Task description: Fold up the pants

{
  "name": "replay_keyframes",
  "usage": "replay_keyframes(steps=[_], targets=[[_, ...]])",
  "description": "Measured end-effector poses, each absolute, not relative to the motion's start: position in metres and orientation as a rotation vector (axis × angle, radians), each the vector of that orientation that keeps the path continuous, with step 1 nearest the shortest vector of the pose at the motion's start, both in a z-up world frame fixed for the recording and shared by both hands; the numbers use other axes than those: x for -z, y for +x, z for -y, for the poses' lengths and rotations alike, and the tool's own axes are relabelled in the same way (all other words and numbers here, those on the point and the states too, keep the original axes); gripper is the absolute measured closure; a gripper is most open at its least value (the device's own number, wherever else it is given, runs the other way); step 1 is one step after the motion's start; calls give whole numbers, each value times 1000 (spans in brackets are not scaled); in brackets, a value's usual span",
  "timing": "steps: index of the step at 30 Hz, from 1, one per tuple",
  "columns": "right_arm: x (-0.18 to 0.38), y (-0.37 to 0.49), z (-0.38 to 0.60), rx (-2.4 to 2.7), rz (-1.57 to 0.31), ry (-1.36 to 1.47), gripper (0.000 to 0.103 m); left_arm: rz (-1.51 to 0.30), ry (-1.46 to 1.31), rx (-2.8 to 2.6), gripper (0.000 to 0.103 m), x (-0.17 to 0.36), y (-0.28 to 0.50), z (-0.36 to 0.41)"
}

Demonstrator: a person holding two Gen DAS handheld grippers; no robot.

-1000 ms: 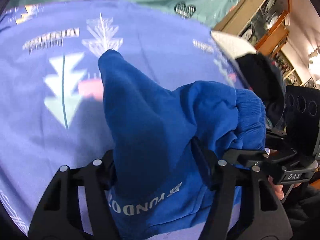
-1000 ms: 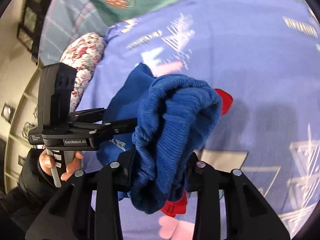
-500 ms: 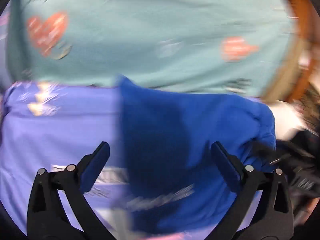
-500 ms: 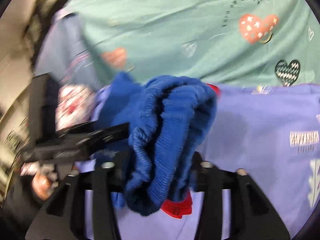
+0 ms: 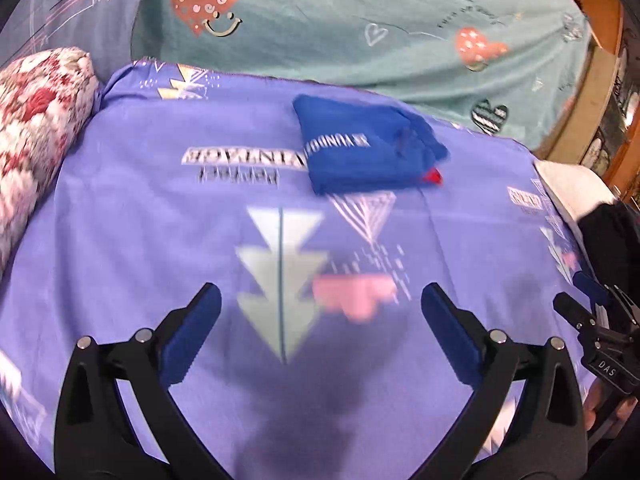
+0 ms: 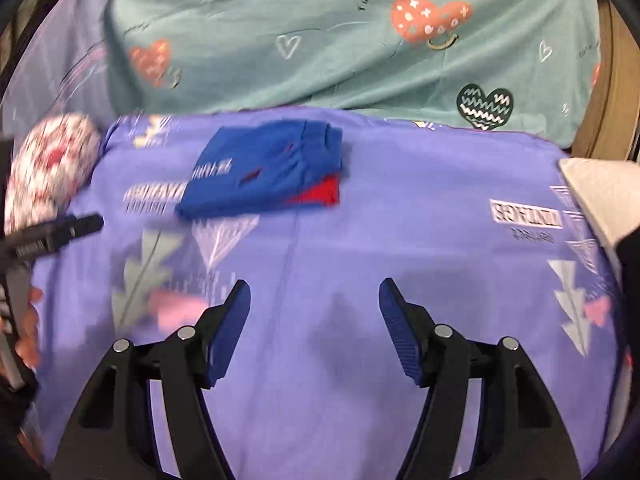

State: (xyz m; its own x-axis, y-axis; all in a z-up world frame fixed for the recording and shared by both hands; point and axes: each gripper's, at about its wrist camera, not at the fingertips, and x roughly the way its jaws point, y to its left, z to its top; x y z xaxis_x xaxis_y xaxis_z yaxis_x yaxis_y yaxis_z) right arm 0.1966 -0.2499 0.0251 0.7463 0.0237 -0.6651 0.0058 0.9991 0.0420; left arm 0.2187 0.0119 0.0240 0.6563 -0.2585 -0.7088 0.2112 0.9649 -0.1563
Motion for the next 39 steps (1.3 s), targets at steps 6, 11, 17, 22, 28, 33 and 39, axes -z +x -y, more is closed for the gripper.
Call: replay_keyframes(steps=[6, 11, 17, 22, 28, 33, 39], targets=[[-14, 76, 236, 51, -590, 61, 25, -641, -2, 189, 2, -13, 123, -10], [-8, 31, 227, 143, -477, -36, 14, -570, 80, 168, 2, -3, 93, -3], [4, 11, 232, 146, -424, 25, 2, -504, 105, 135, 2, -7, 81, -5], [8, 15, 234, 144, -433, 32, 1, -516, 99, 85, 2, -3, 82, -11], [10, 25, 240, 183, -428, 26, 1, -534, 60, 66, 2, 2, 86, -19], [18, 37, 243, 221, -502, 35, 1, -508, 57, 40, 2, 1, 81, -22], [22, 39, 239, 221, -538, 24, 1, -513, 56, 44, 2, 1, 81, -24]])
